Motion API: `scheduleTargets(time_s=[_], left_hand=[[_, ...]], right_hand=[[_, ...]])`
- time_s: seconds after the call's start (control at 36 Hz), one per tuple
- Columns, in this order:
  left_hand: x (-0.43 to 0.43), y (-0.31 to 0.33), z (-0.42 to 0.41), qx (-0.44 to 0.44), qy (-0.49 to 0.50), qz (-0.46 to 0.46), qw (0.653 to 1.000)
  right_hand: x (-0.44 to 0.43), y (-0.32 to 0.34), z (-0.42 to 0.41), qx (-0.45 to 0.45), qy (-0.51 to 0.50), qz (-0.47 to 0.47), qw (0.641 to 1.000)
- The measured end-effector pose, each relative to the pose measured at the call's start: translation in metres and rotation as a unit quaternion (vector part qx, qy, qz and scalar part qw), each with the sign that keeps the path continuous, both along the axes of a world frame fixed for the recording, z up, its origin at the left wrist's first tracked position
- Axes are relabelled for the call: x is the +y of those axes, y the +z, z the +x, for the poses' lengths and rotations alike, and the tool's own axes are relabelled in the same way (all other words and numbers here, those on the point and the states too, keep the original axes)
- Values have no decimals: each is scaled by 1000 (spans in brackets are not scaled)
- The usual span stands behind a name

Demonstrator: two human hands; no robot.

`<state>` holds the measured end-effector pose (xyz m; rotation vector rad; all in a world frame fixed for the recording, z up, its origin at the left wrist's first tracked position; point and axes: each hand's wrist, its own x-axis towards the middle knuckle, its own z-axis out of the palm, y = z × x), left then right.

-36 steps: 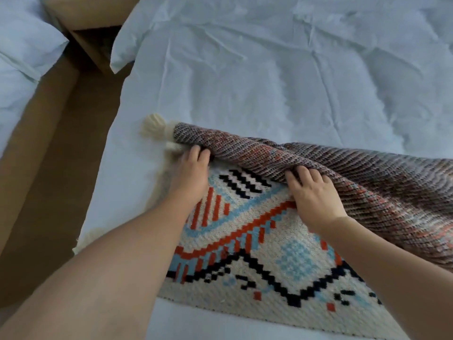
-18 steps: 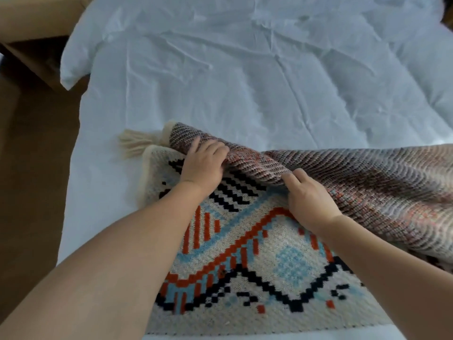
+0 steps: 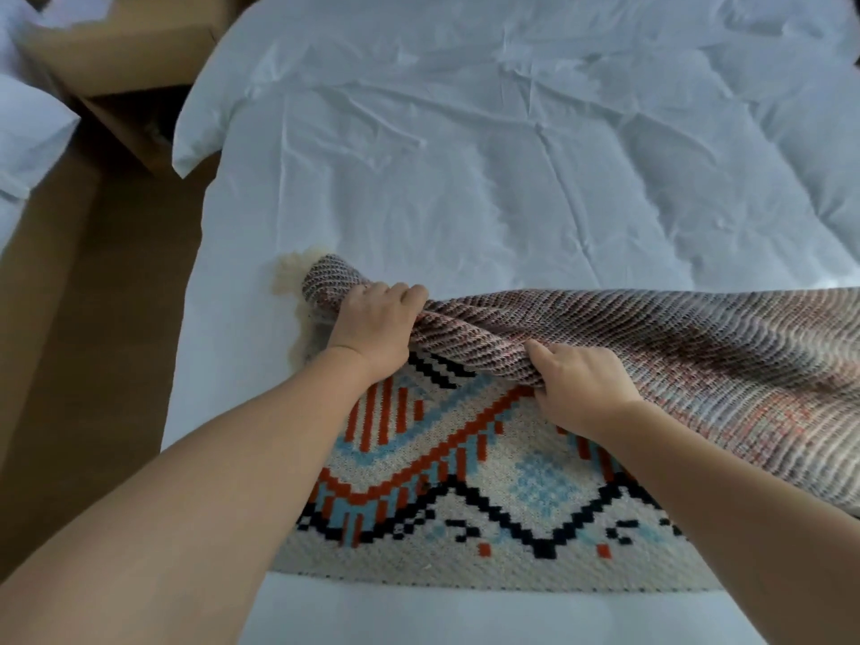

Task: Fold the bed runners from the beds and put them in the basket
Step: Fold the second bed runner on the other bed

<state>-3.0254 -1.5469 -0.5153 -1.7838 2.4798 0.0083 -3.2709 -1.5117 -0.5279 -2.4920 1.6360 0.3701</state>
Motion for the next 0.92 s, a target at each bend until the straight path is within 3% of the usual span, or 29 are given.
scheduleTargets(time_s=[0.25,0.42,0.53,0.64,0.81,0.92], left_hand=[[42,-10,22,110,-39,-98,988],[61,9,16,184,43,-34,981],[66,18,20,151,19,-22,988],[68,12,25,157,4,-37,987],[94,7,55,125,97,-47,986],[108,4,63,106,108,-28,988]], right_hand=[[18,-6,-3,-43,15,-34,998],[30,-7,32,-87,60,-55,993],[38,1,67,-113,68,-84,988],[35,7,75,-103,53,-38,992],[45,8,75,-149,48,21,987],[48,9,81,-118,80,23,990]])
